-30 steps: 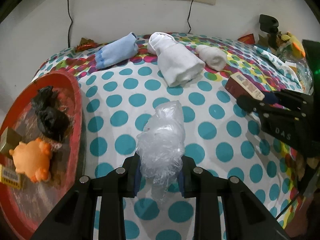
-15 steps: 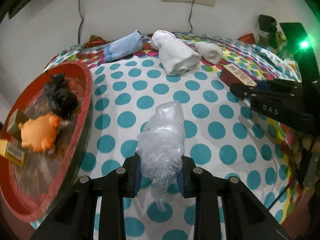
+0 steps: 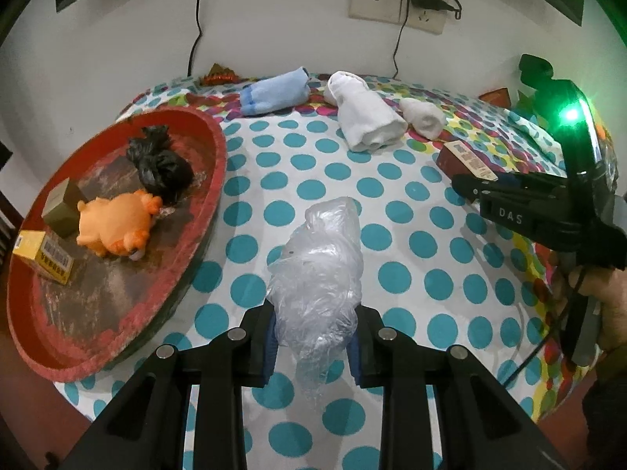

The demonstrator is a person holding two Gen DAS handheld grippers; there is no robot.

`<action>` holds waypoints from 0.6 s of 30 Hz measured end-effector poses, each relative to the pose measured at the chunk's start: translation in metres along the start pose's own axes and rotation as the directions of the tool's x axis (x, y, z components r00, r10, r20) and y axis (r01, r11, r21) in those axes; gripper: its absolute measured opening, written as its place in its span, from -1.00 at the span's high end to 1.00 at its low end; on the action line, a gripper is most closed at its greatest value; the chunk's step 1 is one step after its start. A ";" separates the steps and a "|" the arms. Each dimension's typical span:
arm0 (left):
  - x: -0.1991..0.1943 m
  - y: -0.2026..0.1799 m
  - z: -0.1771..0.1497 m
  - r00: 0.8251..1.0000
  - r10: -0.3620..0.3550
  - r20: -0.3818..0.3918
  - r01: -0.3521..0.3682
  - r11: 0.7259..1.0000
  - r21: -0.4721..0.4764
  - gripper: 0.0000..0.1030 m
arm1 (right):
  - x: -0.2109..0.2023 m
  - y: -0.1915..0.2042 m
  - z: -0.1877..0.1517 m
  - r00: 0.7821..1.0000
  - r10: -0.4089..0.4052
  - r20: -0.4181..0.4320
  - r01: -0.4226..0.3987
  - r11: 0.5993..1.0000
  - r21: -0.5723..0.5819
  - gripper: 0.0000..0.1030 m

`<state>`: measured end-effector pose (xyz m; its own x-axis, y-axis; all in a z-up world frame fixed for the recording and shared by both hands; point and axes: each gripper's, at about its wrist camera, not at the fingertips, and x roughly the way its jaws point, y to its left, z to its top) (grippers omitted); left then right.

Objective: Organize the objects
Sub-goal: 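Carry the clear plastic bag with the left gripper over the red tray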

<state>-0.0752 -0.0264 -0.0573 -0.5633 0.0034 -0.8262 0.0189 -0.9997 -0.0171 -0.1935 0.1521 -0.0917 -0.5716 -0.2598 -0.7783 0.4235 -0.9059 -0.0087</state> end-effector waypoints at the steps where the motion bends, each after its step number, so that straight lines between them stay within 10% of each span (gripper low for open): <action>1: -0.003 0.000 0.000 1.000 0.008 0.010 -0.008 1.000 0.001 0.50 | 0.000 0.000 0.000 1.000 0.000 0.000 0.000 1.000 0.000 0.41; 18: -0.022 0.008 0.005 0.999 0.019 0.037 -0.018 1.000 -0.020 0.50 | 0.000 0.000 0.000 1.000 0.001 0.000 -0.001 1.000 -0.001 0.41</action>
<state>-0.0667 -0.0348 -0.0364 -0.5934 -0.0163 -0.8047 0.0454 -0.9989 -0.0132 -0.1933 0.1517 -0.0917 -0.5710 -0.2607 -0.7784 0.4247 -0.9053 -0.0084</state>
